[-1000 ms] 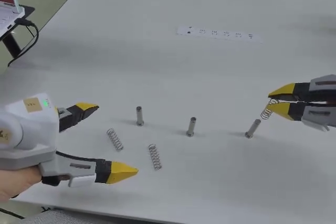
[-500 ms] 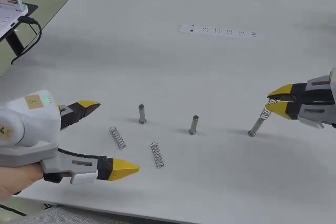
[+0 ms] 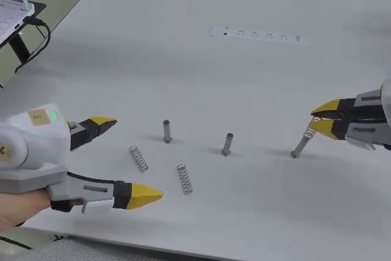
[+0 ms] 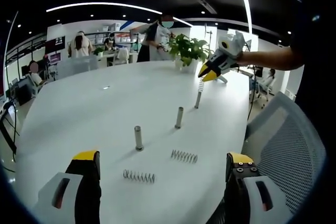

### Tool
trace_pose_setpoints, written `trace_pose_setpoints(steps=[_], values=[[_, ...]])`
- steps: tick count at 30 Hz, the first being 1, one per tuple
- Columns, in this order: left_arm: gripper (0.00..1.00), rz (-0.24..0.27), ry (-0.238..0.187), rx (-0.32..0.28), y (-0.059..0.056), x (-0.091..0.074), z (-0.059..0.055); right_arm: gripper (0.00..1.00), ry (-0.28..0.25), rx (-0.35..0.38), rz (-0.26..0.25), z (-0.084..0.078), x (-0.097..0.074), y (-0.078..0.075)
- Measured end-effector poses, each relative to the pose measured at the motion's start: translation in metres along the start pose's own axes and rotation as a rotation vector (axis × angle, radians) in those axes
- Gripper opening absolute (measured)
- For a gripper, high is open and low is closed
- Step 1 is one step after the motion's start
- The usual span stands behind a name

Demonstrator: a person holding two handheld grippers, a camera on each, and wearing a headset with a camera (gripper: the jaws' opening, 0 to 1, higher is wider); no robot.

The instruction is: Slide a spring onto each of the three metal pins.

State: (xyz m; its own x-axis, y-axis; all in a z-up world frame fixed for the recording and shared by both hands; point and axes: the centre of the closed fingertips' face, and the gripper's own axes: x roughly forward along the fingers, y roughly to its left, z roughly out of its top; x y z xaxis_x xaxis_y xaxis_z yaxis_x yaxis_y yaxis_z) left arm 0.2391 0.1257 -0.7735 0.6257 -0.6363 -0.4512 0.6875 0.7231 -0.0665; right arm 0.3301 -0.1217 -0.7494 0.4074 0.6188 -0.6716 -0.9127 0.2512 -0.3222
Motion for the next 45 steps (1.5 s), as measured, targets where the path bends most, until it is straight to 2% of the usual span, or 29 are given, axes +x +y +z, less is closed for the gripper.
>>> trace_pose_setpoints(steps=[11, 22, 33, 38, 45], values=[[0.96, -0.001, -0.001, -0.009, 0.000, -0.001, -0.002, 0.07, 0.013, 0.020, 0.011, -0.007, 0.006, 0.002], [0.96, -0.004, 0.001, -0.004, 0.000, 0.001, 0.001, 0.07, 0.049, 0.057, 0.028, -0.027, 0.021, 0.011], [0.96, -0.006, 0.004, -0.001, 0.000, 0.002, 0.002, 0.07, 0.080, 0.096, 0.054, -0.041, 0.034, 0.020], [0.95, -0.003, 0.003, -0.004, 0.001, 0.002, 0.003, 0.07, 0.094, 0.096, 0.061, -0.045, 0.036, 0.023], [0.94, -0.003, 0.002, -0.013, -0.001, 0.002, 0.001, 0.08, 0.083, 0.138, 0.067, -0.043, 0.037, 0.023]])
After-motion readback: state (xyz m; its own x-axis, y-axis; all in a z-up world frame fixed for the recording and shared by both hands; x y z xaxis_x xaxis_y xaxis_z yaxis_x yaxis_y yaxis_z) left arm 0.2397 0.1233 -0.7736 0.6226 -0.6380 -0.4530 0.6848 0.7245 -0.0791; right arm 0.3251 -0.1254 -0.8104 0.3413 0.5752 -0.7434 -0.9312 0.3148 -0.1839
